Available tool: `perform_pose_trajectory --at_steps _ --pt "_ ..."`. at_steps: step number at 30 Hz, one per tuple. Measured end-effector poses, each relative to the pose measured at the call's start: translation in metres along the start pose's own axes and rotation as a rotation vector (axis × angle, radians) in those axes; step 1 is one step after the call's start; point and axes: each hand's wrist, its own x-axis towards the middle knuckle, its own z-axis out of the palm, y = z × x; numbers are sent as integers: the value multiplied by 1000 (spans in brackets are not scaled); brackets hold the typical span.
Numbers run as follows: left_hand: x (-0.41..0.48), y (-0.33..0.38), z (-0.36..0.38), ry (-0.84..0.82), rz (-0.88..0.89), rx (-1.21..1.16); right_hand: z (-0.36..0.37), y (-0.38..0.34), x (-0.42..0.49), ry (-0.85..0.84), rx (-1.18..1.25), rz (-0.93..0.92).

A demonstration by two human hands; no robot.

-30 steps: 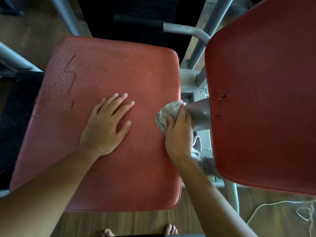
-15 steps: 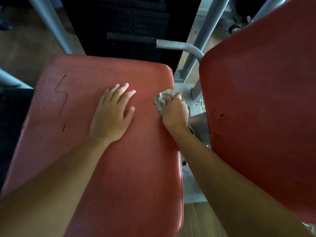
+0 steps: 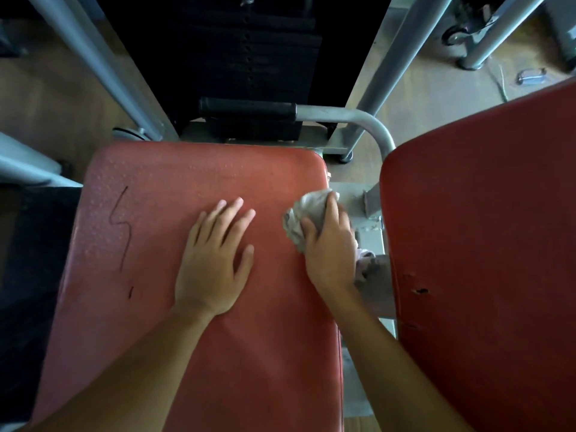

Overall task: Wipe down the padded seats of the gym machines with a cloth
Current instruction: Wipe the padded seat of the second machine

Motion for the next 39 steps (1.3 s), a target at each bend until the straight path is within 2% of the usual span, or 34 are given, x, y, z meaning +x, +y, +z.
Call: perform_pose_trajectory --at_steps 2,6,8,12,15,22,28,32,34,36,38,39 --pt "1 1 0 -9 -3 11 2 -3 9 -3 -20 -9" --pt "0 1 1 -18 -12 33 9 -29 90 -67 49 81" --pt "1 0 3 -7 -15 33 10 -39 114 -74 74 63" --pt "1 -1 3 10 -8 16 6 -18 73 -17 147 29" --pt "1 0 3 -1 -7 4 5 5 22 17 104 23" --pt "0 -2 2 -5 1 -2 14 -21 74 16 115 72" --pt "-2 -3 1 22 18 -56 1 5 5 30 26 -88" --pt "-7 -4 -4 98 -36 -311 1 8 -31 129 108 -251" --pt "-10 -7 -9 154 -103 -438 -1 6 -33 75 179 -322" --pt "-13 -16 -14 159 -115 -409 -8 8 -30 -48 199 -485" --pt "-16 -29 -15 136 -96 -325 -16 18 -27 -109 68 -648" --pt "-17 -34 -14 122 -77 -283 -17 23 -27 -103 -59 -672"
